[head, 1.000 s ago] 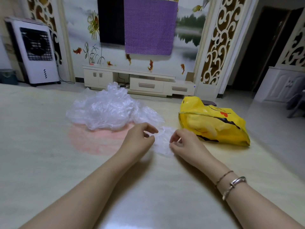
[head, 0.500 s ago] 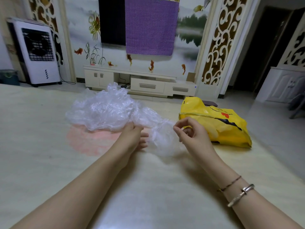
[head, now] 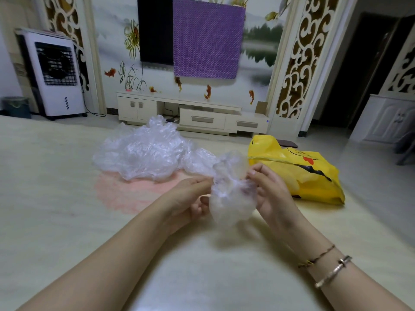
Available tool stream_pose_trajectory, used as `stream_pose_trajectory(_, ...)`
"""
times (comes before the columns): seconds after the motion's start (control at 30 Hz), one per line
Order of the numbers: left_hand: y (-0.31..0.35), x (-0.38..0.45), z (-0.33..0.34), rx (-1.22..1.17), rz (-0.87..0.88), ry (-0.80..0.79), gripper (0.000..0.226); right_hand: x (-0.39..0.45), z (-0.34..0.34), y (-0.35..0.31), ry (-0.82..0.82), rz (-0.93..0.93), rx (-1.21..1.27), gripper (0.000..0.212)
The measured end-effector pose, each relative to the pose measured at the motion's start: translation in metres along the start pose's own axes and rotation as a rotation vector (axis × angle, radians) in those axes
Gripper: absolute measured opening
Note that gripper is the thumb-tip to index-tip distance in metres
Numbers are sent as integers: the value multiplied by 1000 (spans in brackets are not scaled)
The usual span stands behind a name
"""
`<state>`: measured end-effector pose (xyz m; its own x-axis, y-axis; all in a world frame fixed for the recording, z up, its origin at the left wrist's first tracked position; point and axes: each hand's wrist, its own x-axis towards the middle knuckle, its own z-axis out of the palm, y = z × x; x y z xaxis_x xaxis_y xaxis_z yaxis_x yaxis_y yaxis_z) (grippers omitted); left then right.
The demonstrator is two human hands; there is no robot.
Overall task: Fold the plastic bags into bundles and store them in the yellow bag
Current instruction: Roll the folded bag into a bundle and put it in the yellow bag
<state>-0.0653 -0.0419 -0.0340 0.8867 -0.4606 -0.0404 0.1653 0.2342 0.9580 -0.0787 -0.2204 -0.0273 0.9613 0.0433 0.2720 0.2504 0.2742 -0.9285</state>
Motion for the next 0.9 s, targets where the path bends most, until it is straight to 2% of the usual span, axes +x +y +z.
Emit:
stream_pose_trajectory(0.1,-6,0,6,-2,41,-30,16,-2,4,10,-28,8,-134,25)
stream_pose_trajectory(0.17,-8,1,10,19,94,33,7,-1,6,12,-28,38,-140,28)
stream_pose_trajectory(0.23,-7,2,10,72,165,107,14,0,7,12,11,72,-118,31)
stream_pose_trajectory(0.33,-6,2,8,85,255,125,11,1,5,16,62,135,-137,39)
stream_pose_trajectory(0.43,-5,2,10,66,308,151,14,-1,6,18,34,200,-241,32)
stream_pose_trajectory(0.53,-2,1,13,29,326,198,14,-1,8,19,19,144,-367,25)
stream_pose_trajectory(0.6,1,0,12,9,337,244,17,1,4,15,57,110,-305,19)
stream_pose_trajectory(0.67,5,-2,8,-6,335,301,18,2,-4,6,103,141,-126,24)
stream_pose_trajectory(0.73,9,-3,3,-2,341,346,17,1,-11,-5,94,196,-14,33)
stream_pose_trajectory(0.9,12,-6,-3,98,365,392,18,-4,-16,-18,46,282,269,26)
